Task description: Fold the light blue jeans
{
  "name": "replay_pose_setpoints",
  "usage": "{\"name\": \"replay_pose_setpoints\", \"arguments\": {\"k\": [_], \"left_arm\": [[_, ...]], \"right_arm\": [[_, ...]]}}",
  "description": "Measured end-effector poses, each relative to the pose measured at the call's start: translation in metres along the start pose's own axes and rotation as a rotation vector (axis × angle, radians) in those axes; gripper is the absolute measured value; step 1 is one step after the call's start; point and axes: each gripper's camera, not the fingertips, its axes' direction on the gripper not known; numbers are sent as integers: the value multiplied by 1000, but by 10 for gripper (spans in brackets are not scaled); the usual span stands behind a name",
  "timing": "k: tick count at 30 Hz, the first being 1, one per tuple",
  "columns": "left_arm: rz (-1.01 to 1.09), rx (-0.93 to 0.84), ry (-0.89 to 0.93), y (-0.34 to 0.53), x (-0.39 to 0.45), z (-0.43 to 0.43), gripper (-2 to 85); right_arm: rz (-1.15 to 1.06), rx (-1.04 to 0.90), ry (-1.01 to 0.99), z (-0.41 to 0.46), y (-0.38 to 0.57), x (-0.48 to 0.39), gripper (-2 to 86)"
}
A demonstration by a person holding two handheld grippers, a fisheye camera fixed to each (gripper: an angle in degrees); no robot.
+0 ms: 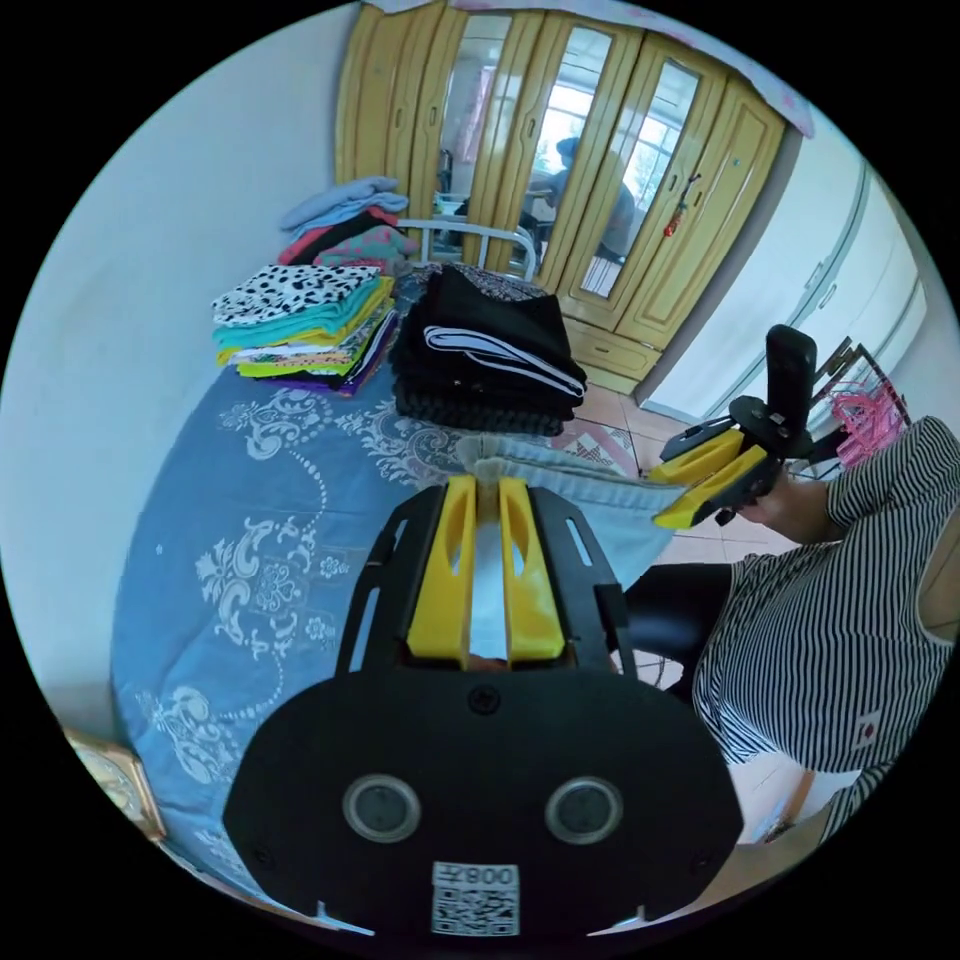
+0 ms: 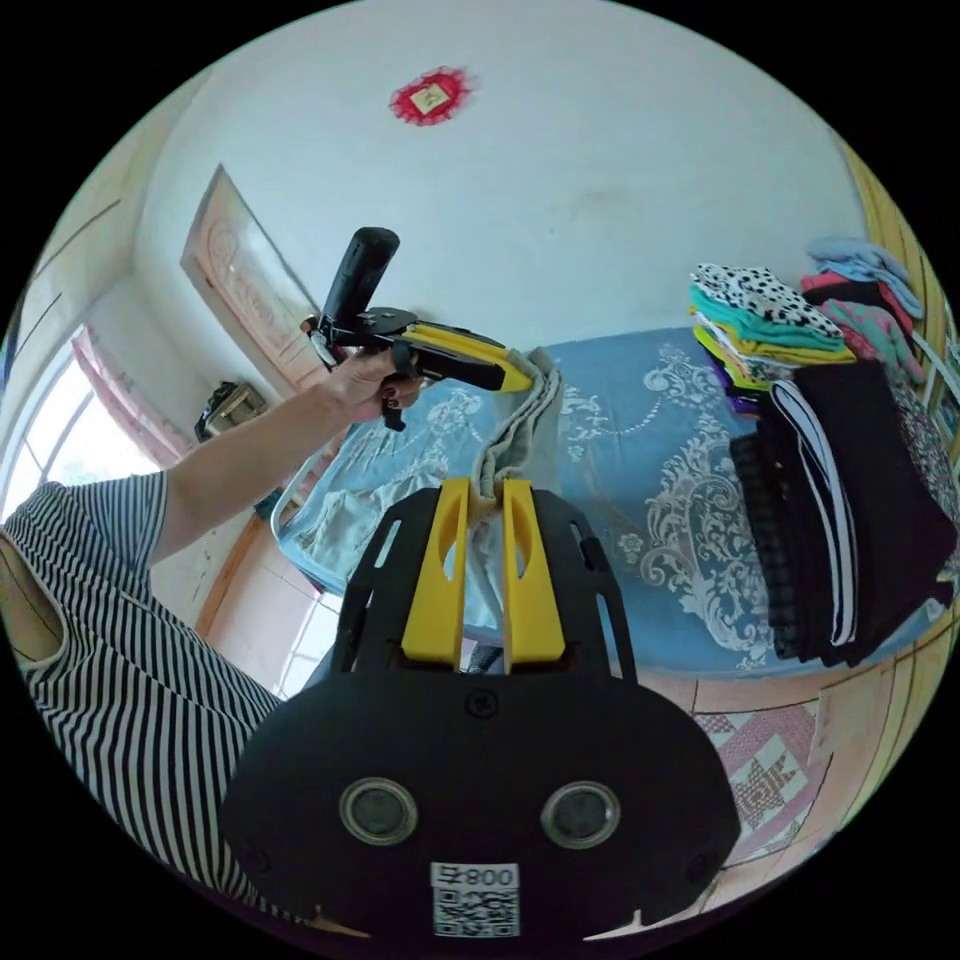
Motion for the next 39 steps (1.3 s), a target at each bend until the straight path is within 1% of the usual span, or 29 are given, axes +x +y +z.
{"name": "replay_pose_setpoints", "arguments": {"k": [2, 6, 11, 12, 14, 19, 22, 24, 26, 27, 29, 30, 32, 36, 39], "left_arm": [[-37, 24, -9, 55, -6, -29, 12], [-107, 34, -30, 143, -18, -65, 13], [-258, -14, -44, 283, -42, -95, 16], [-278, -18, -40, 299, -45, -97, 17], [-354, -39, -24, 359, -56, -98, 20], [-509, -71, 23, 469, -76, -87, 34], [-638, -102, 12, 535, -86, -81, 48], [-723, -86, 15, 575, -90, -84, 53], [-814, -21, 2, 624, -86, -95, 57], [-832, -4, -1, 635, -84, -98, 57], [-921, 97, -36, 681, -72, -114, 61], [-944, 124, -28, 692, -69, -117, 64], [-1009, 216, 50, 731, -57, -122, 77], [-1094, 274, 107, 773, -45, -120, 95], [-1126, 250, 165, 791, -42, -111, 72]], "right_arm": [[-67, -28, -50, 33, -11, -42, 62], [-142, -91, -152, 96, -25, -97, 63], [-248, -246, -251, 216, -32, -173, 63], [-256, -267, -260, 231, -31, -180, 63], [-275, -343, -298, 288, -27, -205, 63], [-299, -503, -313, 395, -7, -241, 64], [-291, -586, -326, 456, 10, -256, 66], [-279, -635, -344, 491, 19, -265, 69], [-290, -710, -350, 534, 33, -280, 74], [-297, -729, -352, 544, 37, -284, 75], [-325, -800, -372, 579, 54, -301, 83], [-331, -809, -379, 585, 58, -305, 84], [-343, -798, -398, 598, 69, -316, 86], [-317, -796, -464, 606, 77, -318, 64], [-297, -768, -469, 603, 79, -314, 52]]}}
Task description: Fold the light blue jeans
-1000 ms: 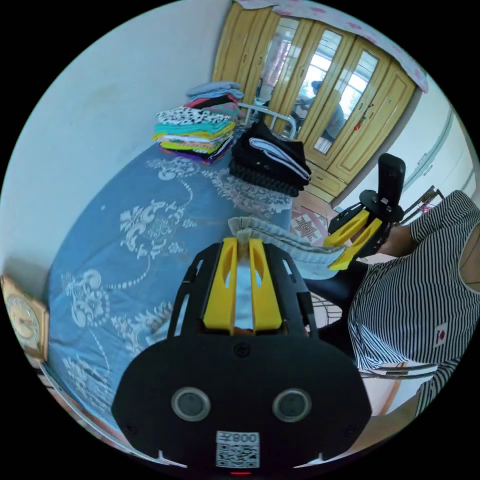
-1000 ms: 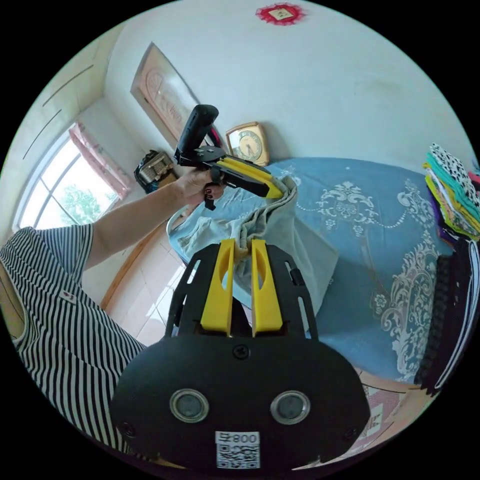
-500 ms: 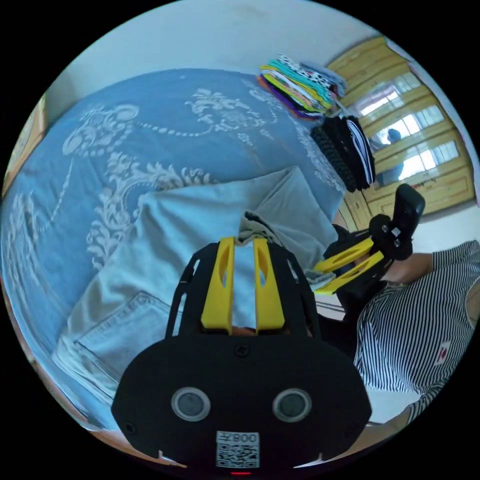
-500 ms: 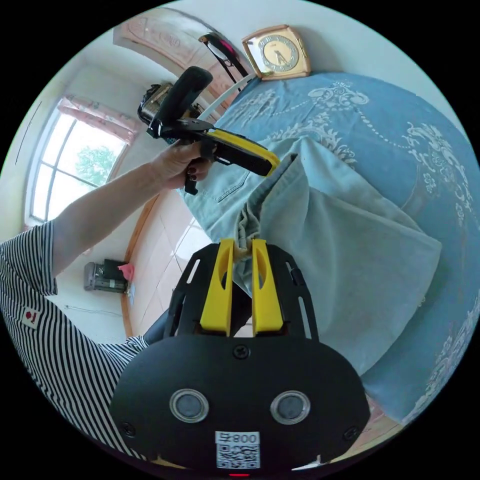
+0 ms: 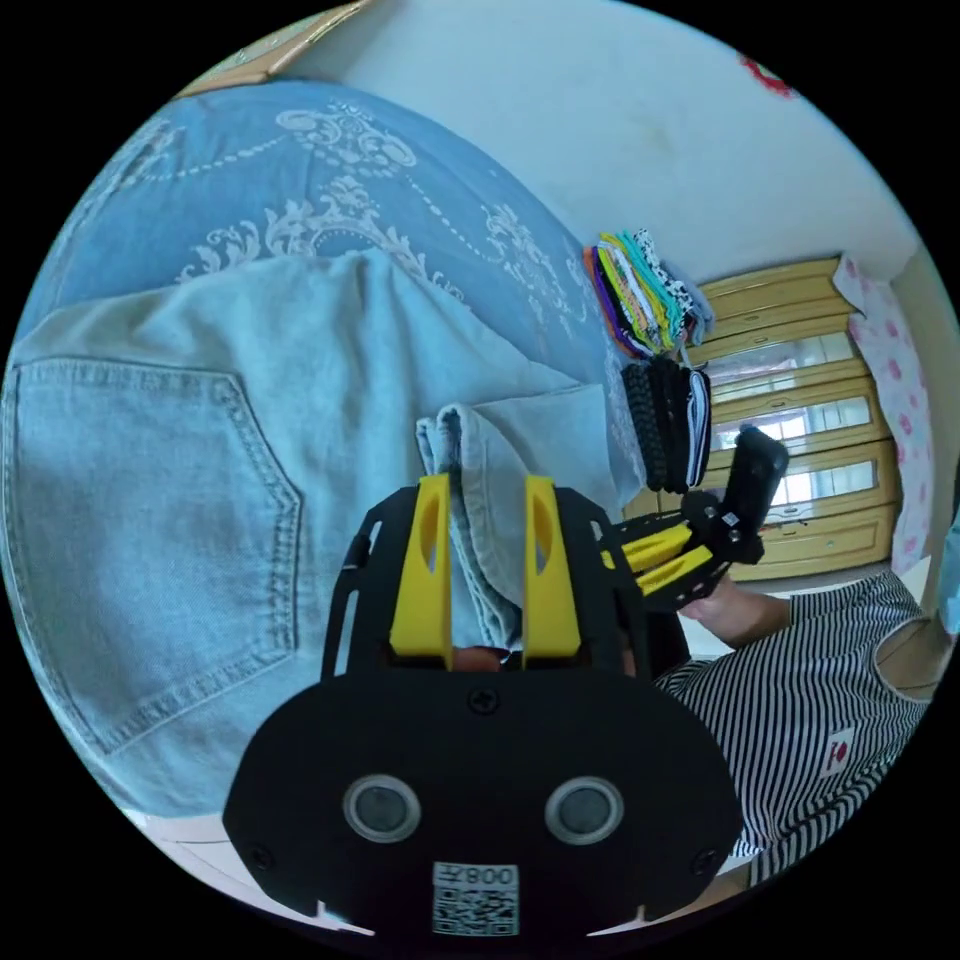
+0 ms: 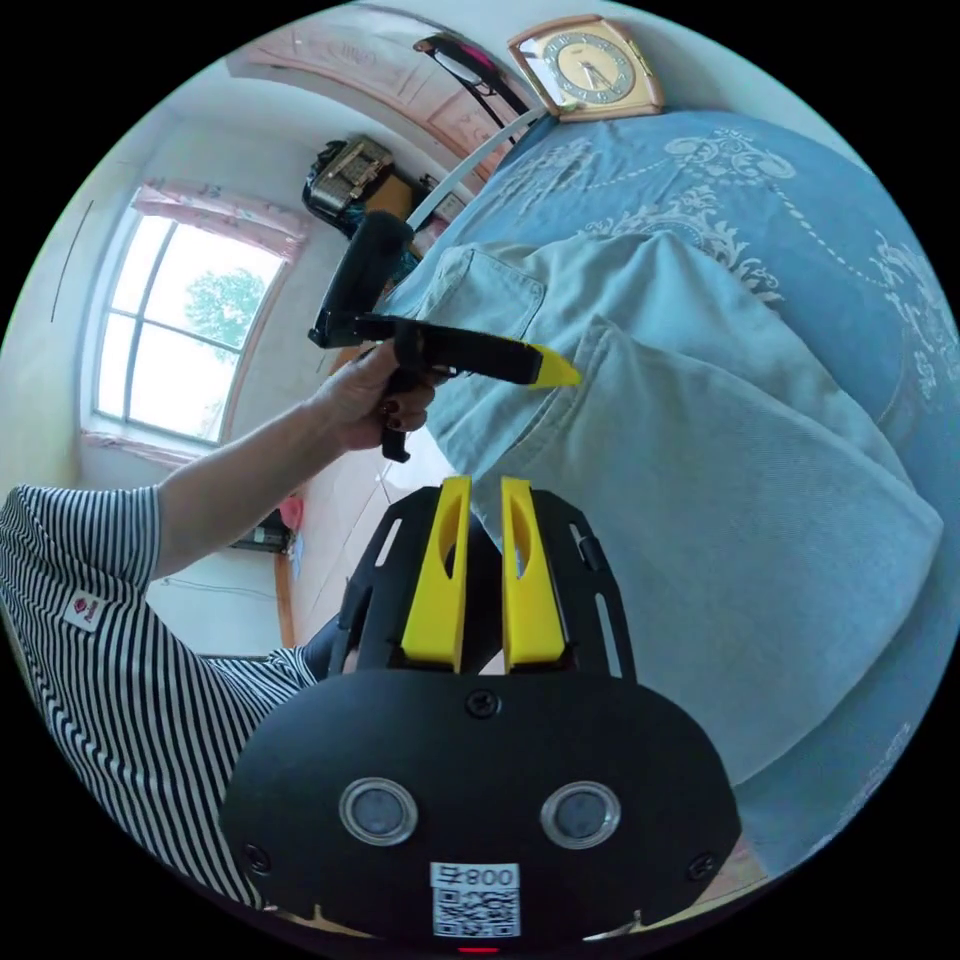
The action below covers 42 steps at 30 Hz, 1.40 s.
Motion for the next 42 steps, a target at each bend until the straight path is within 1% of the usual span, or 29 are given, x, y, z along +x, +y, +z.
{"name": "replay_pose_setpoints", "arguments": {"k": [1, 3, 6, 7, 8, 9, 11, 15, 18, 20, 24, 25, 27, 29, 30, 33, 36, 38, 41, 42], "left_arm": [[-8, -25, -27, 3, -4, 2, 45], [-20, -43, -82, 7, -7, 1, 29], [9, 21, -77, 13, -5, -16, 18], [27, 45, -92, 15, -3, -24, 16], [42, 46, -101, 17, -1, -29, 15], [46, 42, -110, 19, -1, -31, 14], [38, -11, -158, 28, -3, -30, 13], [-9, -67, -177, 54, -7, -29, 12], [-43, 2, -165, 77, -3, -43, 13], [-51, 56, -179, 93, 7, -53, 11], [-19, 87, -167, 107, 32, -54, 7], [-6, 76, -159, 108, 40, -49, 5], [-4, 35, -197, 110, 50, -36, 5], [7, -89, -289, 114, 57, -10, 5], [4, -67, -282, 116, 60, -10, 5], [-13, -31, -266, 127, 80, -14, 10], [56, -5, -223, 142, 115, -13, 24], [123, -3, -184, 155, 147, -3, 42], [197, -31, -144, 166, 190, 19, 68], [209, -39, -135, 167, 199, 25, 72]], "right_arm": [[6, 28, 27, -5, 2, 4, 46], [38, 62, 90, -12, 4, 19, 36], [141, 117, 173, -26, 2, 58, 14], [180, 133, 232, -29, 2, 74, 10], [226, 132, 287, -28, 1, 90, 7], [246, 124, 300, -26, 1, 99, 6], [292, 57, 276, -7, 2, 128, 3], [301, 67, 242, 10, 14, 136, 2], [257, 51, 254, 21, 22, 125, 2], [212, 91, 270, 20, 32, 113, 2], [248, 96, 340, 24, 42, 127, 1], [272, 74, 356, 31, 46, 139, 1], [303, 86, 287, 36, 55, 157, 2], [330, 83, 227, 36, 67, 167, 2], [331, 84, 234, 35, 71, 166, 3], [297, 109, 274, 20, 105, 154, 6], [298, 144, 258, 3, 166, 150, 15], [366, 151, 225, -2, 227, 158, 29], [456, 154, 142, 4, 299, 172, 59], [476, 151, 129, 6, 310, 175, 66]]}}
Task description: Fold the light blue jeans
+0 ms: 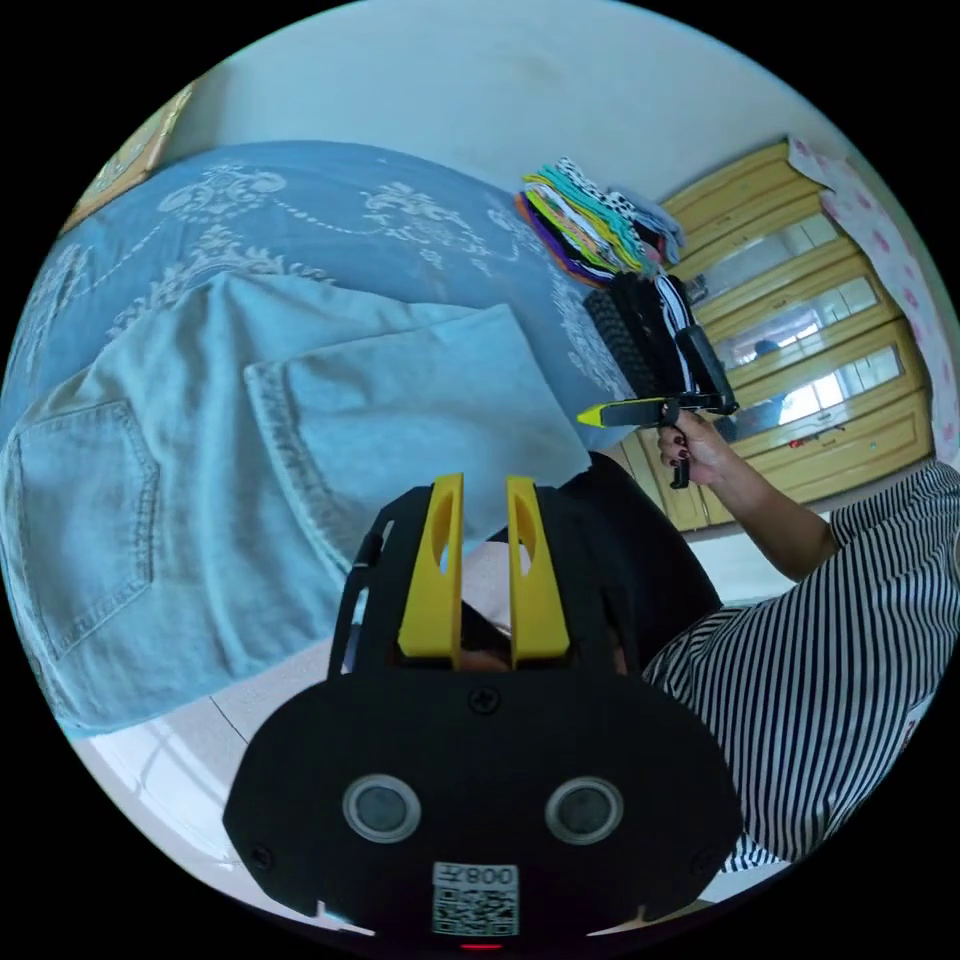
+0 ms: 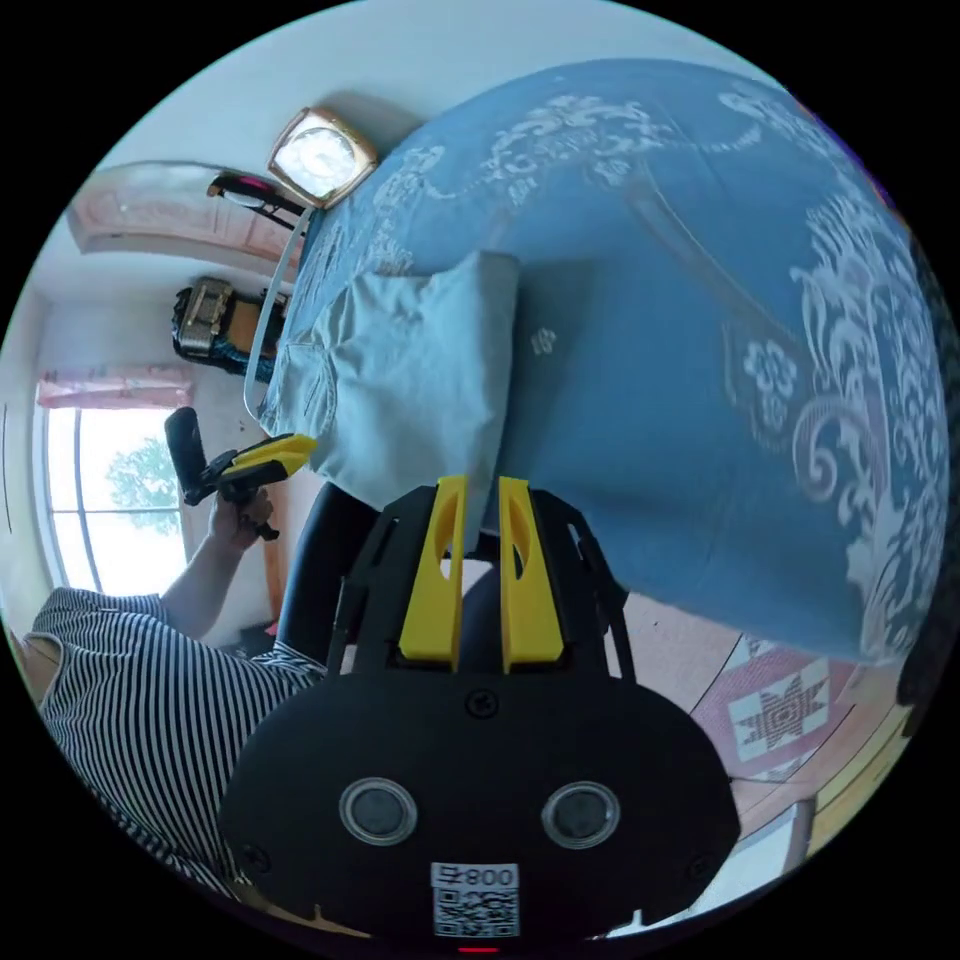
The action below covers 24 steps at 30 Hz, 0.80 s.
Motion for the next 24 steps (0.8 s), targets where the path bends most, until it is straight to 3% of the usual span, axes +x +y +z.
{"name": "replay_pose_setpoints", "arguments": {"k": [9, 17, 24], "left_arm": [[154, -69, 6, -23, 138, 60, 108], [274, -140, -160, -45, 257, 119, 132], [296, -141, -325, -57, 330, 149, 108]], "right_arm": [[93, -86, -234, 30, 51, 80, 49], [88, -68, -480, 34, 81, 123, 30], [39, -73, -568, 39, 96, 130, 31]]}}
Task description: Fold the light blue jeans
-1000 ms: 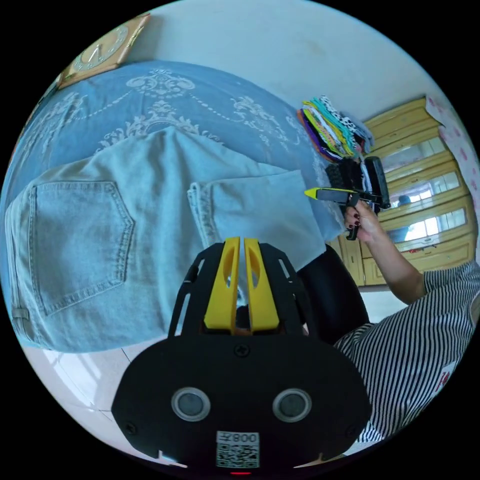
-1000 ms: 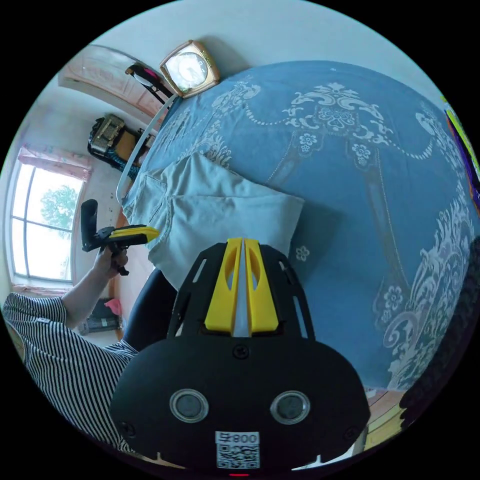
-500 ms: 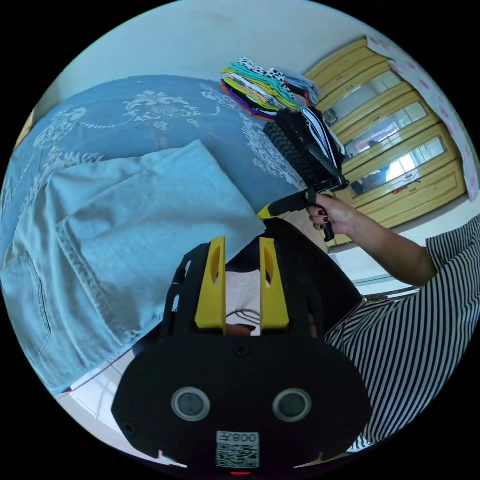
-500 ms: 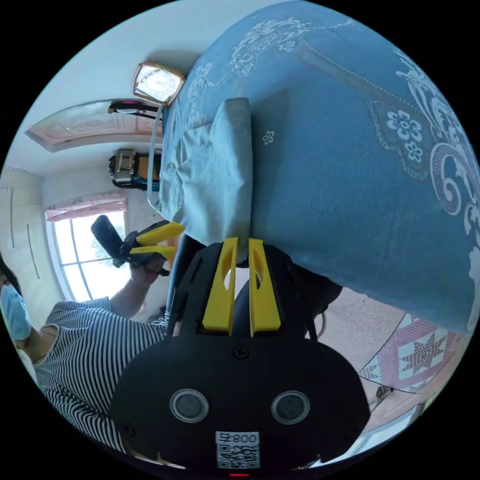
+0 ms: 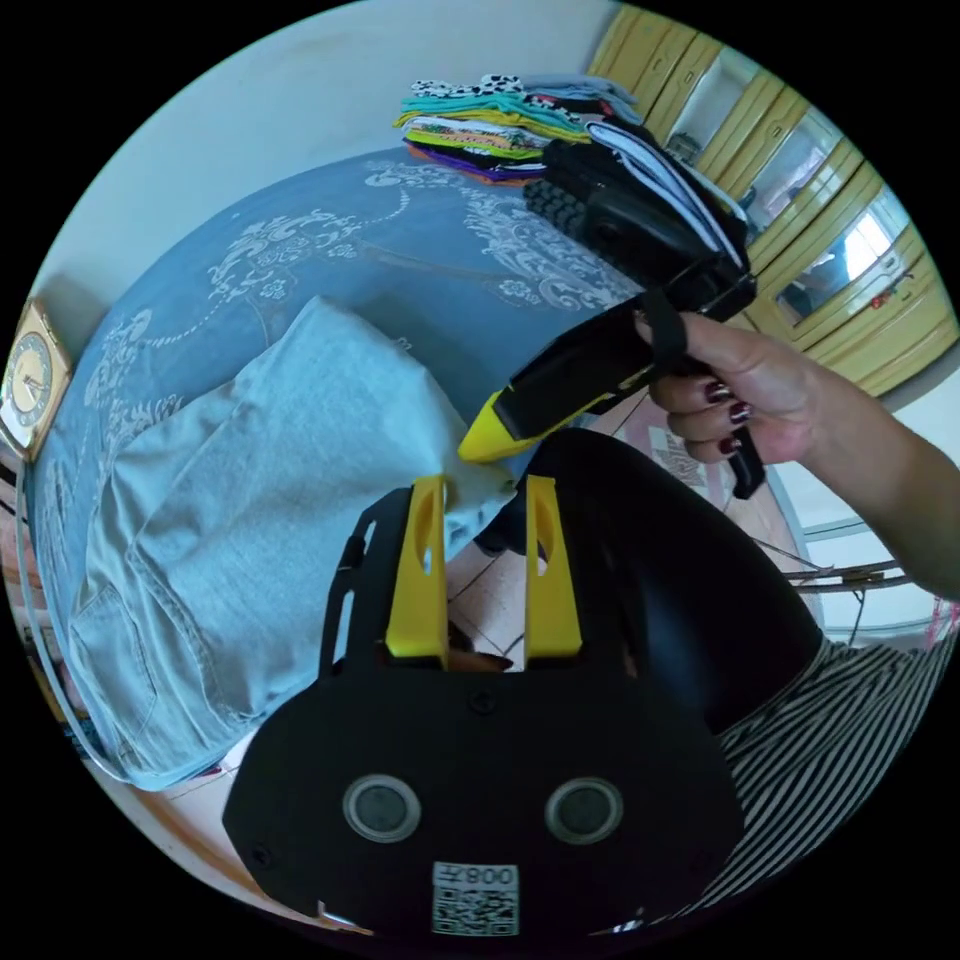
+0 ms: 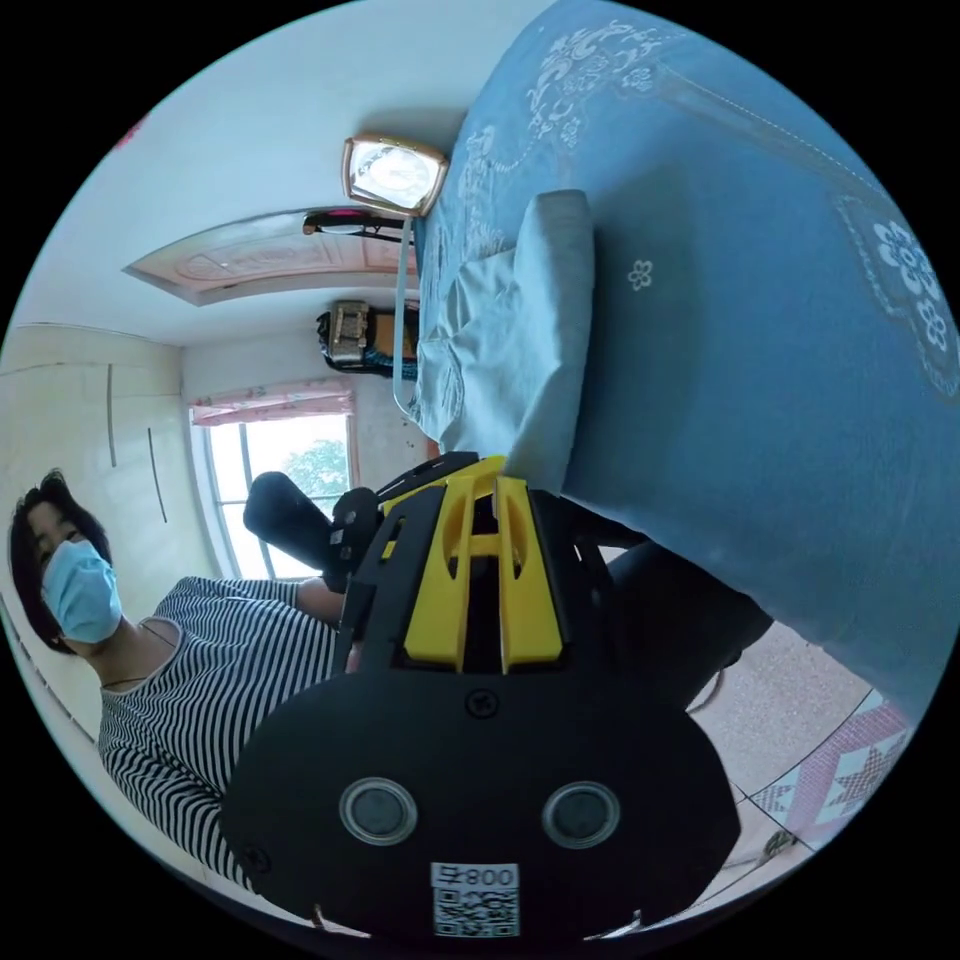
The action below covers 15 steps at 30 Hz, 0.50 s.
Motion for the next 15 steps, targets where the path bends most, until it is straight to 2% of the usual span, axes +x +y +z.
{"name": "replay_pose_setpoints", "arguments": {"k": [4, 8, 15], "left_arm": [[4, -35, -43, -17, 25, 4, 72], [-9, -2, -26, -24, 40, -5, 46], [-25, 45, 38, -36, 53, -24, 38]], "right_arm": [[-24, -33, -42, 1, 4, 6, 36], [-38, 76, 168, -31, 3, 1, 69], [-57, 146, 349, -46, -57, -1, 98]]}}
